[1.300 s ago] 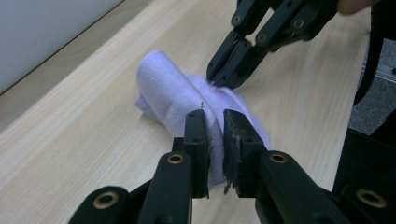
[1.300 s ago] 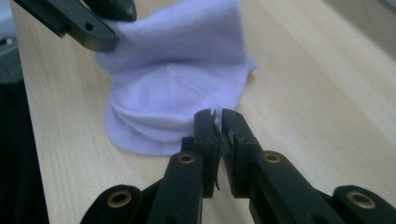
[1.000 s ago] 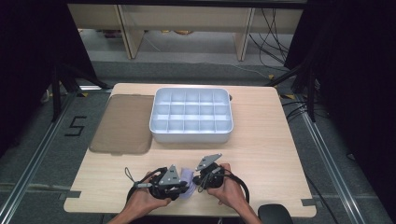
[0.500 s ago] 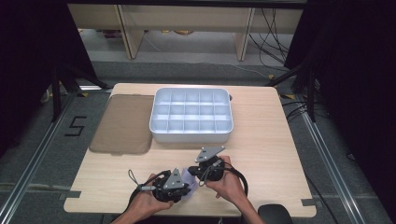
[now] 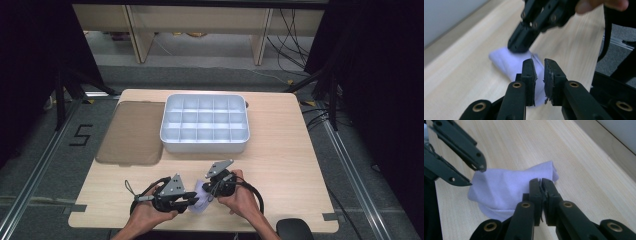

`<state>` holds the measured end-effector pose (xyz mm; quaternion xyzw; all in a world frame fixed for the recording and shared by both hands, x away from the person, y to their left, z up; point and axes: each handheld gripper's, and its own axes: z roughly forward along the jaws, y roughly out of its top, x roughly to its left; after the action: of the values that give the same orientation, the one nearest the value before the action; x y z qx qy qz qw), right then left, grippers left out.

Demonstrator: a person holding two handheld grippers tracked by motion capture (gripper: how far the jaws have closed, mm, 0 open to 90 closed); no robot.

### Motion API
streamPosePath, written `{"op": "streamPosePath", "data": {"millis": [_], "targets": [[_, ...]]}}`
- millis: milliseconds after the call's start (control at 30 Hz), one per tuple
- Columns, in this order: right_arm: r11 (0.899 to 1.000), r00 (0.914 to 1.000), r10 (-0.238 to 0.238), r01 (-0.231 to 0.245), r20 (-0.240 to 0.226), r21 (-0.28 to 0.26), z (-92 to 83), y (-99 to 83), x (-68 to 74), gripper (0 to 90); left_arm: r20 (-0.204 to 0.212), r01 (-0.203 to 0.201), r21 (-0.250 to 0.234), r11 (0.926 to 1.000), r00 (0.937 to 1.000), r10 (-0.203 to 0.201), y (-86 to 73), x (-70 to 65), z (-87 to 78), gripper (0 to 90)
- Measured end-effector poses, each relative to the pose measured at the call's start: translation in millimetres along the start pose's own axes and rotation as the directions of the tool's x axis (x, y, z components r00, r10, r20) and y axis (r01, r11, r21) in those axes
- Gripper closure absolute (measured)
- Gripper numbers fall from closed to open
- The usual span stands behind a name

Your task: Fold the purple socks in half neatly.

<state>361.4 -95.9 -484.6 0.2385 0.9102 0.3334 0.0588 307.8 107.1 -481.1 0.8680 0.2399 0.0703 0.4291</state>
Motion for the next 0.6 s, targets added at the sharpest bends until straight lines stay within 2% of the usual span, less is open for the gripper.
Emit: {"op": "streamPosePath", "data": {"millis": [100, 133, 167, 200, 267, 300, 467, 600], "targets": [[1.0, 1.0, -0.004, 0.004, 0.003, 0.002, -0.3, -0.2, 0.6, 87.3, 0.019, -0.036, 0.087, 0.9956, 0.9992, 0.035, -9.6, -3.1, 12.5, 78.8], [1.0, 0.9998, 0.018, -0.018, 0.008, 0.012, -1.7, -0.7, 2.9, 87.3, 0.008, -0.054, 0.106, 0.9929, 0.9986, 0.053, -11.4, -2.6, 17.5, 79.7], [1.0, 0.9998, 0.018, -0.018, 0.008, 0.012, -1.7, -0.7, 2.9, 87.3, 0.008, -0.054, 0.106, 0.9929, 0.9986, 0.053, -11.4, -2.6, 17.5, 80.2], [1.0, 0.9999, -0.004, 0.004, 0.011, 0.013, -2.5, -1.2, 2.0, 87.3, 0.004, -0.079, 0.114, 0.9903, 0.9968, 0.079, -9.7, -1.7, 16.7, 80.3], [1.0, 0.9999, -0.014, 0.014, 0.009, 0.006, -2.3, -2.1, 1.3, 87.3, -0.012, -0.065, 0.109, 0.9919, 0.9977, 0.067, -11.4, -3.4, 17.0, 80.4], [1.0, 1.0, -0.007, 0.007, 0.007, 0.005, -3.6, -3.4, 1.4, 87.3, -0.014, -0.084, 0.113, 0.99, 0.9962, 0.086, -12.0, -1.5, 16.7, 80.6], [1.0, 0.9999, -0.01, 0.01, 0.011, 0.011, -7.4, -6.2, 3.2, 87.3, -0.04, -0.058, 0.1, 0.9933, 0.9972, 0.063, -13.5, 2.3, 15.6, 80.8], [1.0, 1.0, -0.003, 0.003, 0.005, -0.004, -9.0, -8.0, 4.5, 87.3, -0.053, -0.07, 0.101, 0.9924, 0.9957, 0.076, -13.4, 8.3, 14.6, 80.7]]}}
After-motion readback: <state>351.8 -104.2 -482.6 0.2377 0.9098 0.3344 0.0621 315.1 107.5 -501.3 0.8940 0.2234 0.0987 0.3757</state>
